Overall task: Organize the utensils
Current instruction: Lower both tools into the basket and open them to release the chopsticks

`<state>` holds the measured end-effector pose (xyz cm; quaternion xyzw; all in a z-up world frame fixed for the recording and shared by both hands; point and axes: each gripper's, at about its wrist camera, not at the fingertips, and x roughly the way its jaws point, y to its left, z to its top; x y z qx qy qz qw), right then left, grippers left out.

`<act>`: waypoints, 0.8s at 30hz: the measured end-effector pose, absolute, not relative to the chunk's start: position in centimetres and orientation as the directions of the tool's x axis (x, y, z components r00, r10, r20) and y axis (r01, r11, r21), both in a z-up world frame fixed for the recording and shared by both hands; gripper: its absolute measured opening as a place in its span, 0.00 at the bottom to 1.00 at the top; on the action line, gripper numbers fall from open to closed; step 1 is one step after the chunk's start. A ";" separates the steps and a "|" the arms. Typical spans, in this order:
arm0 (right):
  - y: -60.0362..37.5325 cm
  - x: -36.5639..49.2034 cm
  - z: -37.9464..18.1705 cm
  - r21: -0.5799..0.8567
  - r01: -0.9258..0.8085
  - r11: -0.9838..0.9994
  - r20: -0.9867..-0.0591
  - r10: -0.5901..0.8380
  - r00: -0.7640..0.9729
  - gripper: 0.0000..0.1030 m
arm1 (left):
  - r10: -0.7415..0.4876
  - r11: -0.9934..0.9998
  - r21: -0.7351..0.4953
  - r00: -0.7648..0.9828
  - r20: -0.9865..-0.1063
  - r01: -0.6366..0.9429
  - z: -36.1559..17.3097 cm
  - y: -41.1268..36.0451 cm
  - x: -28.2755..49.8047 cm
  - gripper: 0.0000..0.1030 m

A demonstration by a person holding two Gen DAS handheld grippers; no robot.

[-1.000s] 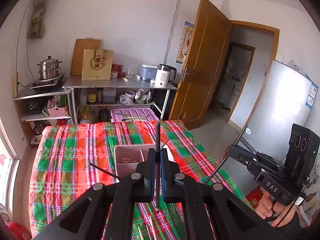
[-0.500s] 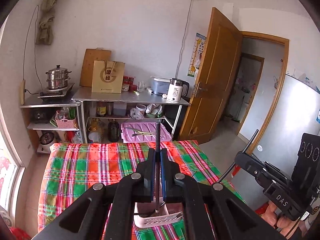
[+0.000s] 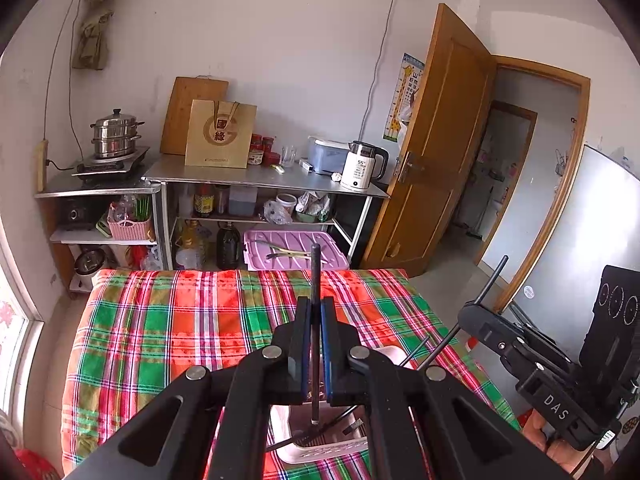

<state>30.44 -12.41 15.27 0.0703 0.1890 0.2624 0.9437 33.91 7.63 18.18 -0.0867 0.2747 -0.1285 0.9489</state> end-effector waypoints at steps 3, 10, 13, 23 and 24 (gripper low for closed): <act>-12.2 30.5 14.1 0.230 -0.471 0.851 -0.344 0.524 0.779 0.05 | -0.299 0.950 -0.240 0.803 -0.516 0.200 17.0 7.5 34.3 0.04; -11.6 30.9 11.6 0.231 -0.467 0.853 -0.403 0.521 0.752 0.05 | -0.284 0.954 -0.242 0.782 -0.555 0.175 15.0 7.6 35.1 0.04; -11.5 31.1 10.7 0.233 -0.465 0.854 -0.432 0.520 0.737 0.05 | -0.278 0.955 -0.247 0.774 -0.569 0.162 14.4 7.8 35.3 0.04; -13.2 29.9 10.7 0.237 -0.452 0.860 -0.444 0.510 0.737 0.15 | -0.251 0.960 -0.240 0.820 -0.515 0.143 15.8 9.1 32.8 0.27; -13.6 29.5 11.0 0.239 -0.450 0.860 -0.437 0.509 0.742 0.15 | -0.241 0.962 -0.234 0.829 -0.504 0.138 16.2 9.2 32.2 0.28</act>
